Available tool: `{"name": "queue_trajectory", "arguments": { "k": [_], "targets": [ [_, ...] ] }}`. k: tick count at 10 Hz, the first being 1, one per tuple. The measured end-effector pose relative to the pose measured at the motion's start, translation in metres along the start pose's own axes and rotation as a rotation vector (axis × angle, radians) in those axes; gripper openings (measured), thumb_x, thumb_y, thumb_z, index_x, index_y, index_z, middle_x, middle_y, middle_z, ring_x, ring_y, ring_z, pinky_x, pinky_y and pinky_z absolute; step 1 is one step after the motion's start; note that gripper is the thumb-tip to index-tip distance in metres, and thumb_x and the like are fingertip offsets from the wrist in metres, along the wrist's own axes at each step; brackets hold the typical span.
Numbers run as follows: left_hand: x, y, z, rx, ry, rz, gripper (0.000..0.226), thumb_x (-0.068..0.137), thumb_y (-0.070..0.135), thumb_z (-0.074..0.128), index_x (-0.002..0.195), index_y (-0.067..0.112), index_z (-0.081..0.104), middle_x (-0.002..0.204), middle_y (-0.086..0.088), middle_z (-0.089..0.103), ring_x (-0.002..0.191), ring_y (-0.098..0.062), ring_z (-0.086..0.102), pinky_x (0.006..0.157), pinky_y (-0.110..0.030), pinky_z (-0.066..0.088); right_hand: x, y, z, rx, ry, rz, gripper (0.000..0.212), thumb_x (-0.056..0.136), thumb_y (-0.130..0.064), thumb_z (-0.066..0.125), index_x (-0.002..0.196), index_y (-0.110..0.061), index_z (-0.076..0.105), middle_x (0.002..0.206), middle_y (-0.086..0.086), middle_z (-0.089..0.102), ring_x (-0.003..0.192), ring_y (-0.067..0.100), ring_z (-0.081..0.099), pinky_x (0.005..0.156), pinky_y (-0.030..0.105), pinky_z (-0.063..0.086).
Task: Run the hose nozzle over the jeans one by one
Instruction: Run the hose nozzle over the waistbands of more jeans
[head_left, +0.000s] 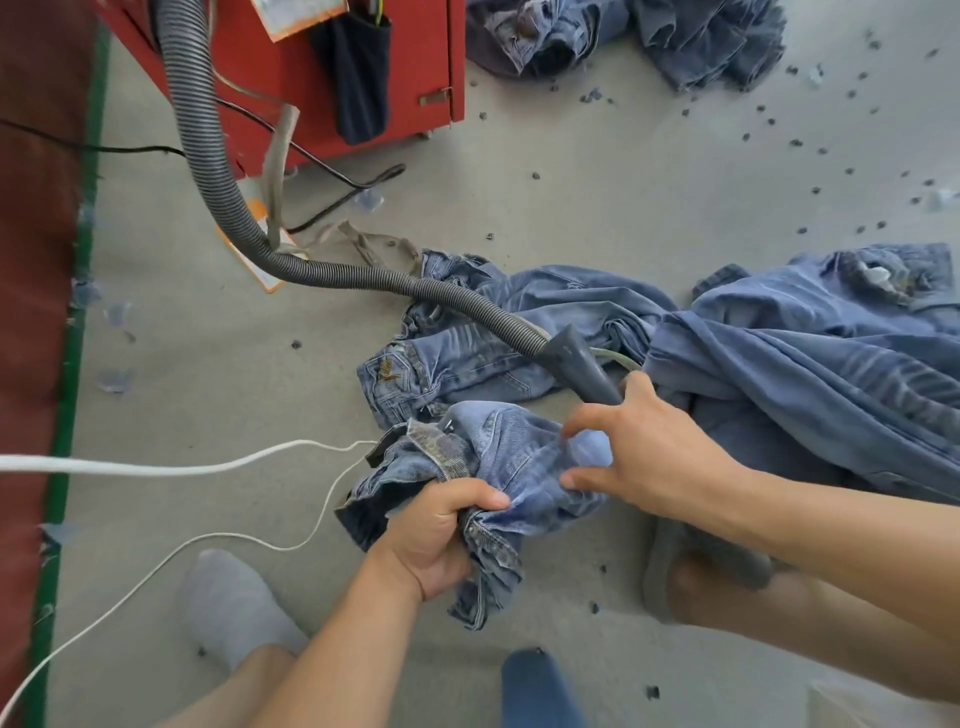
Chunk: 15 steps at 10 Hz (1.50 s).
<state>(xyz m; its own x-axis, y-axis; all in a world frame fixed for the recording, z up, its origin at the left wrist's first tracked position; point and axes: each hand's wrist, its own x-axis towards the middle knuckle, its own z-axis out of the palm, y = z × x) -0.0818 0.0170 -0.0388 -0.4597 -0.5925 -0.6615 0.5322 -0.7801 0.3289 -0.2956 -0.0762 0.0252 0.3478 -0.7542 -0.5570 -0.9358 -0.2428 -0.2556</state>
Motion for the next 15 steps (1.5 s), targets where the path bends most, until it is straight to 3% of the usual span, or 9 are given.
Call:
{"name": "queue_trajectory", "arguments": {
  "k": [3, 5, 7, 9, 11, 12, 13, 14, 15],
  "targets": [
    [-0.006, 0.021, -0.015, 0.049, 0.122, 0.061, 0.046, 0.072, 0.000, 0.063, 0.117, -0.003, 0.074, 0.123, -0.029, 0.068, 0.106, -0.040, 0.069, 0.100, -0.054, 0.053, 0.008, 0.030, -0.064, 0.013, 0.074, -0.215, 0.089, 0.092, -0.059, 0.060, 0.157, -0.054, -0.001, 0.100, 0.000, 0.075, 0.081, 0.010, 0.069, 0.081, 0.032, 0.055],
    [-0.015, 0.003, -0.023, 0.193, 0.111, 0.013, 0.045, 0.069, 0.005, 0.078, 0.114, 0.000, 0.076, 0.119, -0.023, 0.072, 0.111, -0.038, 0.071, 0.098, -0.047, 0.056, -0.001, 0.005, -0.047, -0.099, -0.195, -0.356, 0.039, 0.096, -0.052, 0.061, 0.130, -0.045, 0.042, 0.094, -0.016, 0.065, 0.082, 0.004, 0.062, 0.074, 0.022, 0.047],
    [-0.029, -0.010, -0.049, 0.712, 0.327, -0.131, 0.073, 0.053, 0.035, 0.088, 0.117, 0.005, 0.073, 0.111, -0.011, 0.078, 0.106, -0.028, 0.074, 0.100, -0.046, 0.057, 0.020, -0.003, -0.068, 0.081, 0.225, -0.200, 0.045, 0.094, -0.051, 0.062, 0.132, -0.030, 0.050, 0.082, -0.016, 0.059, 0.069, -0.004, 0.054, 0.059, 0.016, 0.037],
    [-0.028, 0.002, -0.076, 0.424, 0.850, 0.145, 0.019, 0.080, 0.008, 0.075, 0.098, 0.012, 0.069, 0.067, 0.001, 0.074, 0.058, -0.014, 0.068, 0.057, -0.022, 0.050, 0.024, -0.016, -0.133, 0.232, 0.413, -0.200, 0.028, 0.094, -0.043, 0.067, 0.112, -0.024, 0.058, 0.070, -0.007, 0.061, 0.060, 0.014, 0.062, 0.052, 0.029, 0.042],
    [-0.043, -0.046, -0.065, 0.918, 0.464, -0.510, 0.032, 0.076, 0.036, 0.081, 0.098, 0.017, 0.066, 0.085, 0.003, 0.073, 0.077, -0.013, 0.066, 0.070, -0.030, 0.051, 0.020, -0.047, -0.151, 0.367, 0.720, -0.292, 0.027, 0.095, -0.040, 0.067, 0.115, -0.028, 0.053, 0.080, -0.015, 0.058, 0.067, 0.003, 0.057, 0.061, 0.024, 0.041],
    [-0.027, -0.038, -0.067, 0.342, 0.709, -0.175, 0.019, 0.098, 0.022, 0.067, 0.106, 0.005, 0.069, 0.085, -0.014, 0.075, 0.072, -0.026, 0.068, 0.067, -0.039, 0.057, 0.020, -0.066, -0.174, 0.286, 0.891, -0.377, 0.044, 0.094, -0.040, 0.064, 0.132, -0.018, 0.055, 0.088, -0.009, 0.058, 0.072, 0.007, 0.042, 0.062, 0.024, 0.028],
    [-0.026, 0.019, -0.063, -0.409, 0.403, 0.352, 0.018, 0.091, 0.024, 0.063, 0.104, 0.014, 0.071, 0.085, -0.005, 0.076, 0.075, -0.023, 0.072, 0.066, -0.030, 0.056, 0.023, -0.081, -0.208, 0.270, 1.011, -0.416, 0.049, 0.094, -0.043, 0.060, 0.131, -0.010, 0.055, 0.090, -0.007, 0.056, 0.075, 0.006, 0.041, 0.063, 0.020, 0.028],
    [-0.022, 0.055, -0.065, 0.112, 0.684, 0.681, 0.064, 0.095, 0.040, 0.061, 0.150, 0.010, 0.045, 0.138, 0.012, 0.065, 0.127, -0.016, 0.059, 0.102, -0.027, 0.049, 0.025, -0.075, -0.226, 0.287, 1.054, -0.397, 0.050, 0.095, -0.044, 0.059, 0.130, -0.008, 0.054, 0.090, -0.007, 0.053, 0.075, 0.006, 0.039, 0.061, 0.016, 0.030],
    [-0.007, 0.026, -0.078, 1.299, 0.968, 0.051, 0.142, 0.070, 0.065, 0.083, 0.161, 0.028, -0.019, 0.171, -0.009, -0.013, 0.153, -0.037, 0.023, 0.121, -0.053, 0.029, 0.030, -0.071, -0.229, 0.268, 1.079, -0.385, 0.052, 0.097, -0.041, 0.059, 0.138, -0.009, 0.051, 0.094, -0.008, 0.056, 0.076, 0.007, 0.042, 0.067, 0.020, 0.031]
  ]
}}
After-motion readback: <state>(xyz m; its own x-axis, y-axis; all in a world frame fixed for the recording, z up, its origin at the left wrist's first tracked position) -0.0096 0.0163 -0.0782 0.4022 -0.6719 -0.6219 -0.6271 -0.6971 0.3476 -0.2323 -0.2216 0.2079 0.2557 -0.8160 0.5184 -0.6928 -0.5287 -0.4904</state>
